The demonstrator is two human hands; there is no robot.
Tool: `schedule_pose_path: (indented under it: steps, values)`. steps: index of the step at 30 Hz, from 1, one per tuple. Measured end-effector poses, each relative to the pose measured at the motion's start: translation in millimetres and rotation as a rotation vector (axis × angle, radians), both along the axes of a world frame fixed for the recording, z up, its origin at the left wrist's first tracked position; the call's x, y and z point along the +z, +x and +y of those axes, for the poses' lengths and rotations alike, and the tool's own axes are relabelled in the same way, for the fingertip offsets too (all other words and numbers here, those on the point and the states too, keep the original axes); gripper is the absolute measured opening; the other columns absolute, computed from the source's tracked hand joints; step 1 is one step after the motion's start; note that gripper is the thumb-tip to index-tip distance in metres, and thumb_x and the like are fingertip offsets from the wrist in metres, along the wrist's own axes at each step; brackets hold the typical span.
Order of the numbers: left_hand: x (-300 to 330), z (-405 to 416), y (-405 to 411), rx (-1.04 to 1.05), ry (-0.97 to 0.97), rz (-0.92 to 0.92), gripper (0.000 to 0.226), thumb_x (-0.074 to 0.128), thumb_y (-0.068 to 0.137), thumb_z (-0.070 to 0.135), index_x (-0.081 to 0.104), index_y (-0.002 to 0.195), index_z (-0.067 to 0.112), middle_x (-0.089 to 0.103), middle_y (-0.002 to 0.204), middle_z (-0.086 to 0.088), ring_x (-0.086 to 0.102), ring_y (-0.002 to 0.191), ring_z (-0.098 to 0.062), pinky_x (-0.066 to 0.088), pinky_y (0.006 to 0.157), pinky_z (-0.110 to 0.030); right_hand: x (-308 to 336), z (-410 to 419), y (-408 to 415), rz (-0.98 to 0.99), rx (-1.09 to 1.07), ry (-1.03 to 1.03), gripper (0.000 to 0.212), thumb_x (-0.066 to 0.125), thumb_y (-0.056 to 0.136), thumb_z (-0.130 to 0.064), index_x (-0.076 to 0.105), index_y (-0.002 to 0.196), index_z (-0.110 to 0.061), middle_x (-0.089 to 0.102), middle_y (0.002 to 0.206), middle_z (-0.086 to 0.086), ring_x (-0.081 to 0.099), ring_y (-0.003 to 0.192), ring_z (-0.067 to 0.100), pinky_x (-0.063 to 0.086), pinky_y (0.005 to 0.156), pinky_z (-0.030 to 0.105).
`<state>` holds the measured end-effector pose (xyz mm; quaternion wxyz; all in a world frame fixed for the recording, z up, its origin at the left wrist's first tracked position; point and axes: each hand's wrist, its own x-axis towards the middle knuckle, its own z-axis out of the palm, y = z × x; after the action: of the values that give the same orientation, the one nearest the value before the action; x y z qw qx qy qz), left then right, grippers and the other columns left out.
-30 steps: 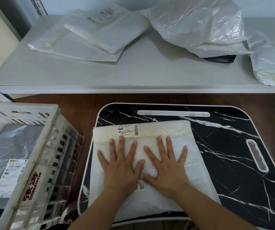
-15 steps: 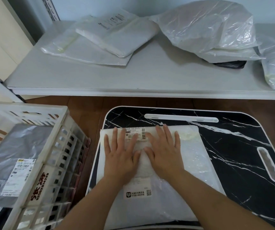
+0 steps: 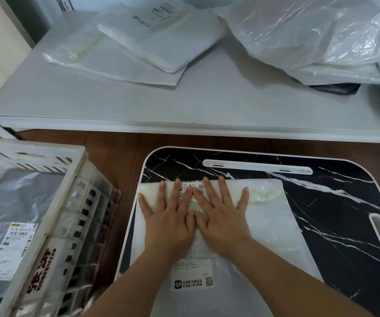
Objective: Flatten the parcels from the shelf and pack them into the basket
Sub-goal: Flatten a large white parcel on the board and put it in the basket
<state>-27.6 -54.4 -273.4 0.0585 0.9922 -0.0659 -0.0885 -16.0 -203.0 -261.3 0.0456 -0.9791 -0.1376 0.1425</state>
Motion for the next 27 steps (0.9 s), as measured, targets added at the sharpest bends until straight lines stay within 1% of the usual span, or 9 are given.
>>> schedule_pose_path:
  steps: [4,7,9,14,17,19,21,24,27]
  values:
    - [3.9,-1.2,-1.7,0.032,-0.003,0.004,0.059,0.000,0.091,0.052,-0.003,0.148,0.039,-0.010,0.159,0.009,-0.014,0.147,-0.027,-0.007,0.106,-0.073,2.7,-8.0,-2.6,-0.002,0.004,-0.003,0.065,-0.011,0.085,-0.064,-0.015,0.147,-0.044,-0.028,0.157,-0.009,-0.041,0.137,0.019,-0.018,0.105,0.069]
    - [6.6,-2.7,-2.2,0.050,-0.001,0.029,0.058,-0.008,0.087,0.053,-0.018,0.143,0.043,-0.023,0.155,0.011,-0.024,0.145,-0.025,-0.010,0.106,-0.072,5.6,-33.3,-9.6,0.020,-0.102,-0.031,0.067,-0.009,0.079,-0.080,-0.024,0.138,-0.053,-0.037,0.153,-0.006,-0.043,0.135,0.023,-0.018,0.106,0.068]
    - [7.3,-3.3,-1.5,0.055,0.009,0.035,0.058,-0.008,0.087,0.052,-0.022,0.142,0.042,-0.027,0.153,0.012,-0.025,0.144,-0.026,-0.010,0.106,-0.072,7.3,-46.6,-15.6,0.048,-0.181,-0.077,0.070,-0.007,0.076,-0.084,-0.027,0.137,-0.055,-0.040,0.151,-0.002,-0.044,0.135,0.026,-0.016,0.107,0.068]
    - [7.6,-4.7,0.3,0.056,0.019,0.047,0.062,-0.010,0.084,0.052,-0.020,0.144,0.041,-0.025,0.155,0.011,-0.023,0.145,-0.027,-0.010,0.106,-0.072,11.7,-47.5,-13.1,0.141,-0.240,-0.095,0.076,0.000,0.078,-0.083,-0.024,0.143,-0.051,-0.044,0.149,0.003,-0.044,0.134,0.030,-0.012,0.105,0.073]
    - [11.1,-6.2,-0.5,0.061,0.053,0.072,0.064,-0.010,0.085,0.052,-0.018,0.147,0.041,-0.024,0.158,0.009,-0.022,0.145,-0.031,-0.008,0.107,-0.072,21.2,-41.4,-15.8,0.222,-0.278,-0.096,0.074,0.003,0.083,-0.080,-0.028,0.142,-0.048,-0.045,0.148,0.007,-0.044,0.133,0.033,-0.009,0.103,0.076]
    - [12.5,-6.9,-0.7,0.068,0.087,0.090,0.060,-0.004,0.090,0.052,-0.019,0.148,0.040,-0.024,0.158,0.007,-0.020,0.145,-0.035,-0.005,0.107,-0.072,25.9,-34.0,-33.3,0.265,-0.290,-0.084,0.076,0.003,0.082,-0.080,-0.032,0.140,-0.046,-0.048,0.146,0.009,-0.046,0.131,0.035,-0.010,0.101,0.078]
    - [15.9,-8.6,-1.5,0.080,0.115,0.104,0.059,0.003,0.095,0.052,-0.017,0.149,0.039,-0.022,0.159,0.006,-0.017,0.145,-0.038,-0.002,0.108,-0.071,29.1,-34.2,-62.4,0.287,-0.252,-0.069,0.081,0.003,0.077,-0.084,-0.034,0.138,-0.047,-0.053,0.141,0.007,-0.050,0.128,0.033,-0.014,0.098,0.078]
    - [24.7,-14.3,-3.0,0.099,0.158,0.134,0.059,0.006,0.097,0.050,-0.014,0.151,0.037,-0.017,0.161,0.003,-0.011,0.145,-0.042,-0.001,0.110,-0.068,28.4,-45.1,-92.1,0.310,-0.220,-0.047,0.085,0.009,0.075,-0.088,-0.032,0.138,-0.051,-0.056,0.138,0.001,-0.055,0.125,0.027,-0.016,0.096,0.079]
    - [39.9,-29.0,-14.0,0.104,0.130,0.192,0.059,0.006,0.097,0.050,-0.012,0.152,0.034,-0.018,0.160,0.004,-0.015,0.145,-0.040,-0.005,0.109,-0.070,25.9,-48.4,-93.9,0.308,-0.246,-0.051,0.084,0.010,0.073,-0.088,-0.032,0.137,-0.052,-0.056,0.139,-0.001,-0.054,0.125,0.026,-0.017,0.094,0.080]
